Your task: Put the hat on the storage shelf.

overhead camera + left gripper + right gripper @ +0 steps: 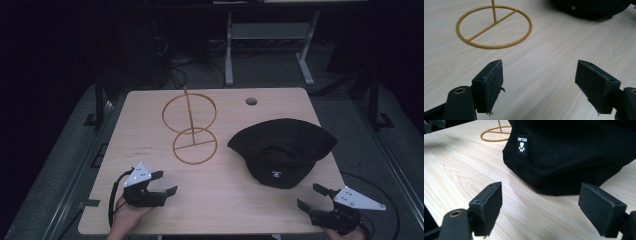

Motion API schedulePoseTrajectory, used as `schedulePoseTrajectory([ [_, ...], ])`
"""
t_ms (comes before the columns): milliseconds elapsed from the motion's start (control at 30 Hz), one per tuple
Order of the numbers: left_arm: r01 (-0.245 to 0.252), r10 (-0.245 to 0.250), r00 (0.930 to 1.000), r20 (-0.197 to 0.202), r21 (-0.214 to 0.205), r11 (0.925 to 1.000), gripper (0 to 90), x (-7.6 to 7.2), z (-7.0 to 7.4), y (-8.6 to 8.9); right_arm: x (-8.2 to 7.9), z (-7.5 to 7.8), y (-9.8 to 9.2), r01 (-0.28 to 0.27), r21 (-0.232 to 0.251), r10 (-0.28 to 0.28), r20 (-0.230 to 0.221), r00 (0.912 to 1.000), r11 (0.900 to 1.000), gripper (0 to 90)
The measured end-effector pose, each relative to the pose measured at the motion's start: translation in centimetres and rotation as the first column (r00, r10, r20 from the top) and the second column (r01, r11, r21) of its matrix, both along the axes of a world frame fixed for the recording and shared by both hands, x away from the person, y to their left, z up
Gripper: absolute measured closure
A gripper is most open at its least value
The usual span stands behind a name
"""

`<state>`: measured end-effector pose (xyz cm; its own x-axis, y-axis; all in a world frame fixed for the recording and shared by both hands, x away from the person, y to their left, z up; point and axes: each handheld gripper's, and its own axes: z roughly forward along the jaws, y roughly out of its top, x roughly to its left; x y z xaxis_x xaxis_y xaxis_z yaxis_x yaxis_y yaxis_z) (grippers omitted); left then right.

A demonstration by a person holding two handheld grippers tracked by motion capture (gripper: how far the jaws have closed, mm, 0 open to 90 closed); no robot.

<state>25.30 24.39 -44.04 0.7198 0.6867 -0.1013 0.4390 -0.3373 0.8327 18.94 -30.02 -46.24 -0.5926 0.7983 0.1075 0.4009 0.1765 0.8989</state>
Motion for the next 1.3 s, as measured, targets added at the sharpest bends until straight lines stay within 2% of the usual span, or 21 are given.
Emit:
schedulePoseTrajectory([
  [267, 0.006, -0.006, 0.9999, -0.012, -0.009, 0.9999, 22.0, 0.1, 0.0, -0.3, 0.1, -0.1, -0.2, 0.001, 0.012, -0.001, -0.002, 1.0000, 0.9999, 18.7],
  [633, 0.084, -0.084, 0.9964, -0.009, -0.020, 0.9963, 22.2, 0.0, 1.1, -2.3, -0.1, 0.1, -0.2, 0.001, 0.022, -0.001, 0.005, 1.0000, 0.9998, 18.2],
  [700, 0.105, -0.105, 0.9944, -0.005, -0.008, 0.9944, 22.2, -0.1, 1.4, -2.8, -0.1, 0.1, -0.3, 0.001, 0.021, -0.001, 0.010, 0.9999, 0.9998, 18.0],
  [933, 0.166, -0.166, 0.9861, 0.013, -0.009, 0.9861, 22.2, -0.1, 2.6, -4.7, -0.2, 0.2, -0.6, 0.015, 0.034, -0.016, 0.014, 0.9998, 0.9993, 17.8],
  [1300, 0.249, -0.249, 0.9681, 0.030, 0.007, 0.9685, 22.2, 0.7, 4.7, -7.8, -0.2, 0.2, -0.8, 0.018, 0.042, -0.018, 0.010, 0.9998, 0.9990, 17.9],
])
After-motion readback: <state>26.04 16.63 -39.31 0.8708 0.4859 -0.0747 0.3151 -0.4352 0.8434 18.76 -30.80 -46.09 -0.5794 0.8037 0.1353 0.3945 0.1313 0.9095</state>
